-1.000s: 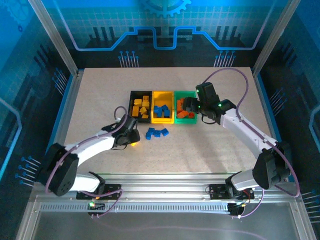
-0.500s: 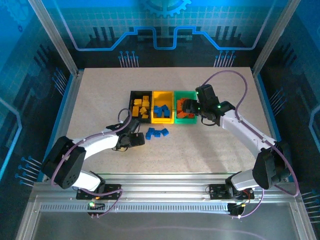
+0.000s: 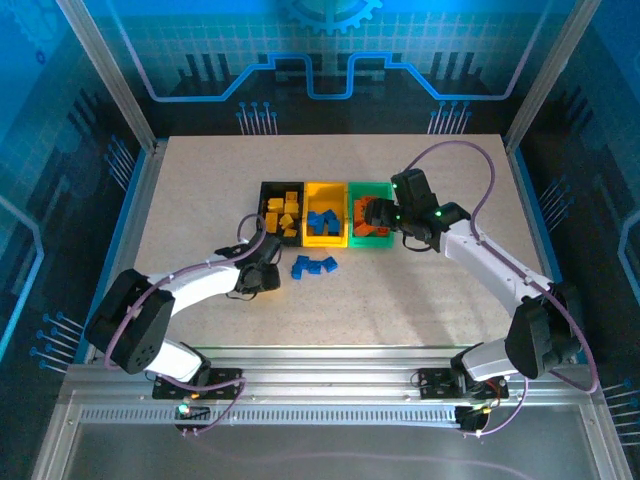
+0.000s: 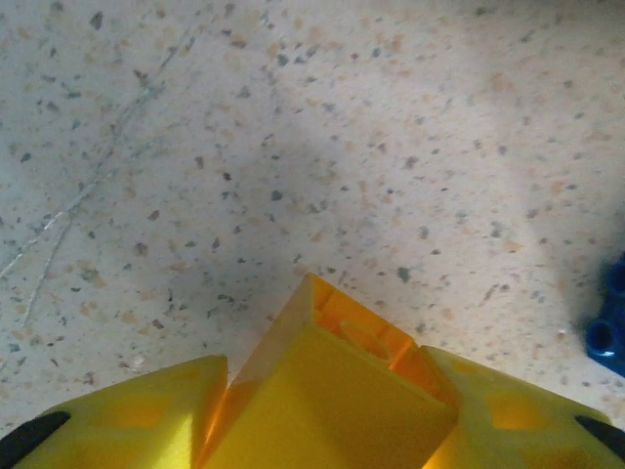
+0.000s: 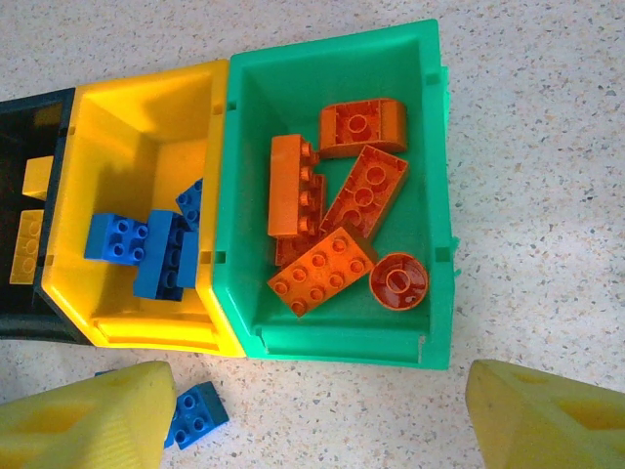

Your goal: Sort the legos into containers by color

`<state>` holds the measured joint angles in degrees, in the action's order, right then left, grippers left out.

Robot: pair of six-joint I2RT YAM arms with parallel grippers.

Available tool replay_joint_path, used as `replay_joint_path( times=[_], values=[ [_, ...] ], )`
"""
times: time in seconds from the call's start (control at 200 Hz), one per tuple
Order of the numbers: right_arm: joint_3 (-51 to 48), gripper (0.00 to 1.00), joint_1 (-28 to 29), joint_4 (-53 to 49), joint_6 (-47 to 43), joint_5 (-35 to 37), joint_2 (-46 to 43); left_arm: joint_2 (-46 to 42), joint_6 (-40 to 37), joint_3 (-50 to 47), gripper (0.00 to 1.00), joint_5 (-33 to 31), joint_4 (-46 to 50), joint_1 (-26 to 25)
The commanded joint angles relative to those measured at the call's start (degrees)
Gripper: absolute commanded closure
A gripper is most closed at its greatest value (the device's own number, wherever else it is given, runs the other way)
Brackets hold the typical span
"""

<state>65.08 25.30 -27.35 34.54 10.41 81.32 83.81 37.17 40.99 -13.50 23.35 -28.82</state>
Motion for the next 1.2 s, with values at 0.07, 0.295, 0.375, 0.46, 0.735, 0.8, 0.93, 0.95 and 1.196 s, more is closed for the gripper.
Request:
replay_joint_path(
  times=[0.07, 0.295, 0.375, 0.46, 0.735, 0.8, 0.93, 0.95, 1.196],
  values=[
    [-0.5, 0.2, -1.0, 0.8, 0.6, 0.1, -1.7, -7.3, -0.6, 5.5, 0.56, 0.0, 4.1, -0.3],
    [-1.0, 0.2, -1.2, 0.5, 0.7, 0.1, -1.9, 2.5, -4.1, 21.9, 0.56, -1.4, 5.3, 4.1],
    [-1.1, 0.2, -1.3, 0.0, 0.6, 0.1, -1.8, 9.5, -5.3, 29.0, 0.55, -1.7, 6.2, 5.9],
    [-1.3, 0.2, -1.3, -0.6, 0.5, 0.1, -2.1, 16.0, -6.2, 35.5, 0.54, -2.3, 7.6, 7.1],
    [-1.4, 0.2, -1.4, -1.6, -0.2, -1.9, -2.7, 23.0, -7.3, 47.0, 0.2, -1.2, 11.8, 7.4],
    [-1.5, 0.2, -1.4, -1.6, -0.5, -2.5, -2.7, 19.7, -7.2, 45.0, 0.12, 0.2, 10.9, 7.2],
    [-2.2, 0.2, -1.4, -0.2, -1.5, -6.4, -3.0, 10.5, -6.5, 36.6, 0.07, 4.1, 7.5, 5.4],
    [-2.4, 0.2, -1.4, 0.1, -1.8, -7.5, -2.9, 9.0, -6.5, 35.0, 0.07, 4.8, 7.1, 4.8],
    [-7.1, 0.21, -0.5, 7.0, -5.8, -20.8, -3.0, -4.5, -3.7, 14.7, 0.11, 8.7, 1.0, -3.5]
  ],
)
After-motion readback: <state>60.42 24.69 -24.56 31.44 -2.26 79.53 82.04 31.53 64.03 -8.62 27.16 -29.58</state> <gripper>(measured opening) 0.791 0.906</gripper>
